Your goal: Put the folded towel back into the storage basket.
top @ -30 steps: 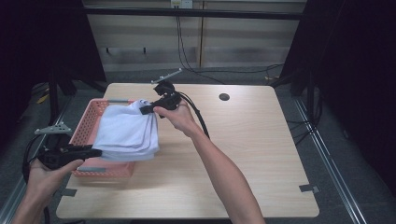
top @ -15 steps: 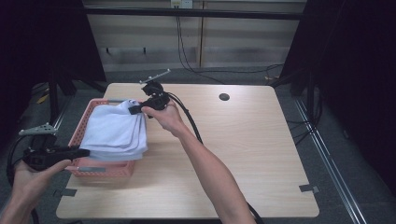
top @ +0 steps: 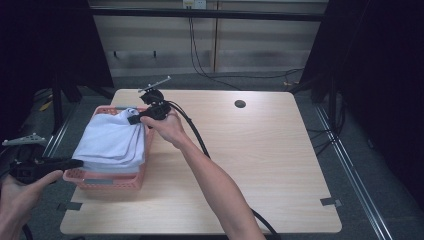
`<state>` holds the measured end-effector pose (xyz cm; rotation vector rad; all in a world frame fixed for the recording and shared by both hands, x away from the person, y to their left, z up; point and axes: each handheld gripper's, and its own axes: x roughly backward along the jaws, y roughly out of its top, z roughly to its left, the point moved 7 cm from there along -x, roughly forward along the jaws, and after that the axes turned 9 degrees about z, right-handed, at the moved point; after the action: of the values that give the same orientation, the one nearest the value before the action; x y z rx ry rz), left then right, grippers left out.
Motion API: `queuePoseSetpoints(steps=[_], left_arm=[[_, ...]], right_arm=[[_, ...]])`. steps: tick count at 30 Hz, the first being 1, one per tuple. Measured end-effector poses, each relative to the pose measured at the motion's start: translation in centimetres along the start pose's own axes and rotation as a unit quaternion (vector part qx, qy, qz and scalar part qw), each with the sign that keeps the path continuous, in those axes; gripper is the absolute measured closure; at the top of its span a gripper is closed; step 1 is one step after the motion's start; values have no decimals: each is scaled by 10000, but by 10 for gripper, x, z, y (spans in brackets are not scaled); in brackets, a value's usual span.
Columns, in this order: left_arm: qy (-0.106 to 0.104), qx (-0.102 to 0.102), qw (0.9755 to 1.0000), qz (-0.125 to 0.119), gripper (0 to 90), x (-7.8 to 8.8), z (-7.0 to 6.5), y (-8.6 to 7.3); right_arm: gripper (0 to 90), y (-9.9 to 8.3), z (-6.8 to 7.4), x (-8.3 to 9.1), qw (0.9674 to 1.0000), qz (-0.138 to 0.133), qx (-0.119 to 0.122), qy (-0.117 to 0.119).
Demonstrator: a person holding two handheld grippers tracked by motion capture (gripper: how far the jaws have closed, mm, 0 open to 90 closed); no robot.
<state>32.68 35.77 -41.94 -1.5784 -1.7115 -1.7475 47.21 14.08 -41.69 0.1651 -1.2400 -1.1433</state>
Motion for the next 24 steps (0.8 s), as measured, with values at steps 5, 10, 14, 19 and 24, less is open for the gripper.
queuePoseSetpoints(steps=[5,10,14,19,24], left_arm=[[82,121,9999,54,721,-4,10,-2],[167,201,9996,89,722,-6,18,-4],[168,286,9993,172,722,-13,24,-8],[162,344,9990,233,722,-21,27,-13],[209,352,9987,304,721,-25,27,-16]], right_arm=[[711,-1,0,-8,9999,-4,-97,-42],[712,-3,-1,-18,9998,-40,-153,-78],[711,-6,-2,-24,9997,3,-191,-122],[711,-11,-5,-31,9996,35,-252,-120],[709,-16,-8,-37,9995,90,-277,-127]])
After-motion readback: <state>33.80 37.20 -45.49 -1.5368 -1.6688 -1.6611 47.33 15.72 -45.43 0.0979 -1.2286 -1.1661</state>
